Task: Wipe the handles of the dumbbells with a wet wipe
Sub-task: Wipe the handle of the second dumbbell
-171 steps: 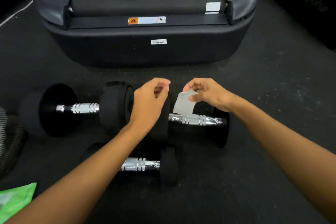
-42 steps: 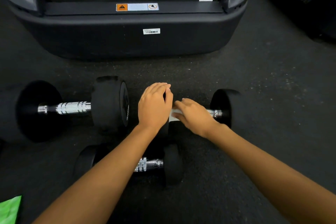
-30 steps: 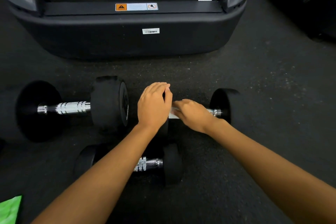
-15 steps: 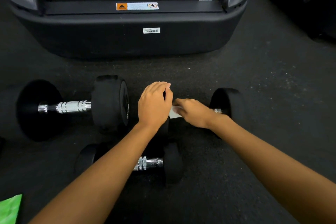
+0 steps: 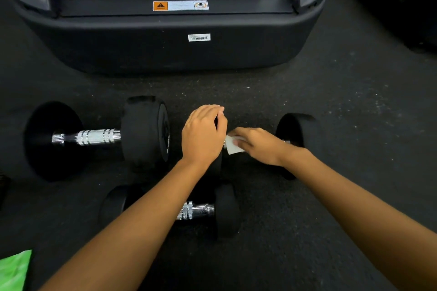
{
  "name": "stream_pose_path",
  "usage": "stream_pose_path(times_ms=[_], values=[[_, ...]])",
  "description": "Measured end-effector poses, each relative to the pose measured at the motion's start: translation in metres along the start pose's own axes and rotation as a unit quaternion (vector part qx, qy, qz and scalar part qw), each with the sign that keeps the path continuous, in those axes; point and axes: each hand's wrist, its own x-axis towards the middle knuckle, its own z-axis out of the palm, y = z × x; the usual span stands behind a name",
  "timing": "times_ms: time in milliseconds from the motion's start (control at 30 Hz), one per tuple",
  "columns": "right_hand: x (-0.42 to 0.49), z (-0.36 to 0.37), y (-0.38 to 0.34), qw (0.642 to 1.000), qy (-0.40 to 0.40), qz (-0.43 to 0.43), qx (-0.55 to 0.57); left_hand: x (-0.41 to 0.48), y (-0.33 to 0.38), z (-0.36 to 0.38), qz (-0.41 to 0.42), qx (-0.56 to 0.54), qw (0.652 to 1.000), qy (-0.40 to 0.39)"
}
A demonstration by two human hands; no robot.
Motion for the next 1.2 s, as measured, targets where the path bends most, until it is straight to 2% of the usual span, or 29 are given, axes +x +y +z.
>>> stream_pose_path(times_ms=[200,433,667,800,900,1200], values=[[-0.004,-0.006,0.010,0.999,0.003,0.032,-0.005,-0.001,-0.001,0.001,0.007,0.003,1.000,0.003],[0.002,0.007,-0.007,0.997,0.047,-0.047,-0.044,-0.001,-0.001,0.001,0.010,0.006,1.000,0.007],[-0.006,0.025,-0.005,0.957,0.200,-0.127,-0.168,-0.001,-0.002,0.002,0.013,0.008,1.000,0.010],[0.001,0.037,-0.016,0.935,0.248,-0.137,-0.215,0.000,-0.002,0.002,0.011,0.012,1.000,0.007],[-0.005,0.037,-0.004,0.929,0.245,-0.150,-0.236,0.000,-0.002,0.002,0.014,0.009,1.000,0.009],[-0.013,0.037,0.002,0.939,0.233,-0.113,-0.226,0.001,-0.002,0.003,0.009,0.009,1.000,0.008]])
